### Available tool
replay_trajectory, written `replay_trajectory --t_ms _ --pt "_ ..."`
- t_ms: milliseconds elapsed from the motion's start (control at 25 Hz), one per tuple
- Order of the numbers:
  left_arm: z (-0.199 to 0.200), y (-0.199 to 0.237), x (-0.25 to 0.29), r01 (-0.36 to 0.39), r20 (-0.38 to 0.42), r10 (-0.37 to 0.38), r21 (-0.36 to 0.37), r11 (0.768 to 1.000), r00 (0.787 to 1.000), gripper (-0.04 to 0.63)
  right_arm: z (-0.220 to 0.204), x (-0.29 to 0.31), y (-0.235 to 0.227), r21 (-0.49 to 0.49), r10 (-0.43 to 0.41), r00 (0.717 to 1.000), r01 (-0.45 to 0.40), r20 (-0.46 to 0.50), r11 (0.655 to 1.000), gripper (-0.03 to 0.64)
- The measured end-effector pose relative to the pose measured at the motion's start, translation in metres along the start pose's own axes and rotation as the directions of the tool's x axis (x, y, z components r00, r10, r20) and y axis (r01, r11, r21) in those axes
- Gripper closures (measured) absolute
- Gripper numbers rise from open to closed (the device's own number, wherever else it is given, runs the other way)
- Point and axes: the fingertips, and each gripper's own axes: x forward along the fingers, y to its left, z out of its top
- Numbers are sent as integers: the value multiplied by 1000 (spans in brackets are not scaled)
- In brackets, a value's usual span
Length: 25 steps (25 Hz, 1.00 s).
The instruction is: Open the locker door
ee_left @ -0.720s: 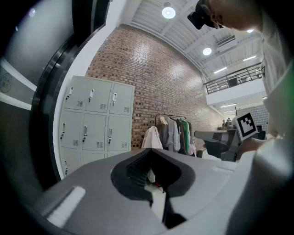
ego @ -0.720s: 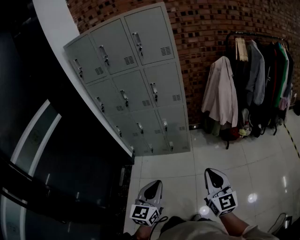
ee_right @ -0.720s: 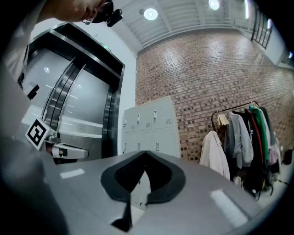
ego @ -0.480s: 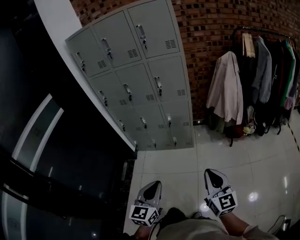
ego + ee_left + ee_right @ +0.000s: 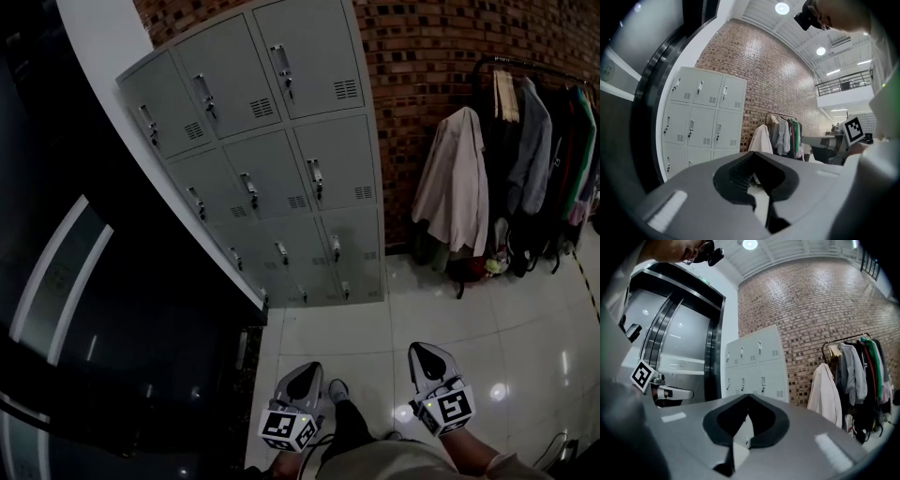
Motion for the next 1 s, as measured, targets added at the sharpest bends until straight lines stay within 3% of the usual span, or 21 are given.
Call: replay_trajectory --t_ms 320,520,720,840,1000 --pt "3 88 71 69 37 -68 -36 997 997 569 1 100 -8 -57 -38 999 40 39 998 615" --pt "9 155 117 97 63 -94 -44 994 994 569 0 177 -8 -42 -71 996 68 -54 997 615" --pt "1 221 144 136 61 -134 -24 990 989 568 -12 258 -5 -75 -76 997 77 16 994 615" --pt "-7 261 151 126 53 -124 -26 992 991 569 -23 297 8 -36 -85 995 84 -47 996 614" --pt "-7 306 156 89 66 -89 7 996 994 568 -23 344 12 -61 -82 996 84 29 995 597"
